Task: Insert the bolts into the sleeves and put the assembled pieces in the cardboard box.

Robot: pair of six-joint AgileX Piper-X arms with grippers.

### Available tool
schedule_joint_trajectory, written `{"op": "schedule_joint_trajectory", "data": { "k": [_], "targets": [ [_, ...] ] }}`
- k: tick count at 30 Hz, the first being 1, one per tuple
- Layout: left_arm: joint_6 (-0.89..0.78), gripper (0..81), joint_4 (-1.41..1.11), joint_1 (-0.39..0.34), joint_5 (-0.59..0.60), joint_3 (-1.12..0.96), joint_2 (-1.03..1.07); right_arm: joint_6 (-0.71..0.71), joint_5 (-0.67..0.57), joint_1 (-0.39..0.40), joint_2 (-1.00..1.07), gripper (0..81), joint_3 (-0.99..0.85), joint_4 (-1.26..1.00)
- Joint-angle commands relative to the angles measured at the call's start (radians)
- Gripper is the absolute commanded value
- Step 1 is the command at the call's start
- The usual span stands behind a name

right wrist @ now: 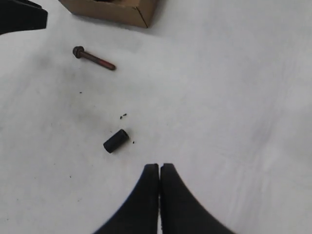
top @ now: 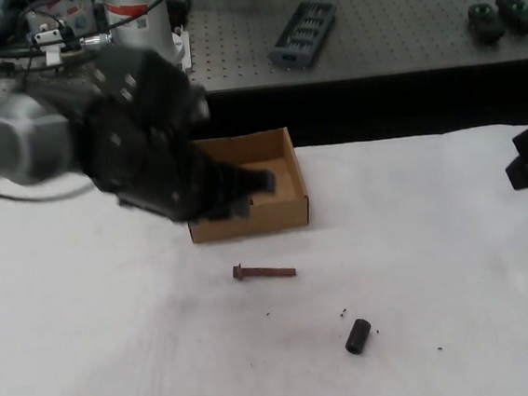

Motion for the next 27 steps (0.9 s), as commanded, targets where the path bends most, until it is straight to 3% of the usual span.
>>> {"op": "schedule_joint_trajectory", "data": {
  "k": [1, 11, 15, 19, 27],
  "targets": [
    [0.015, 18.8, 0.057, 0.044, -0.048, -0.011, -0.147, -0.012, -0.051, -0.006, 0.054, 0.4, -0.002, -0.035],
    [0.011, 18.8, -0.18, 0.188, -0.068, 0.247, -0.524, -0.063, -0.084, 0.138, 0.384, 0.1, -0.132, -0.045],
    [0.046, 18.8, -0.158, 0.243, -0.062, 0.329, -0.637, -0.076, -0.084, 0.182, 0.476, 4.4, -0.238, -0.032],
    [0.059, 18.8, -0.14, 0.252, -0.042, 0.385, -0.706, -0.146, -0.063, 0.218, 0.536, 9.7, -0.32, -0.012],
    [0.072, 18.8, -0.161, 0.252, 0.043, 0.528, -0.826, -0.377, -0.116, 0.267, 0.635, 9.8, -0.39, 0.084]
  ]
}}
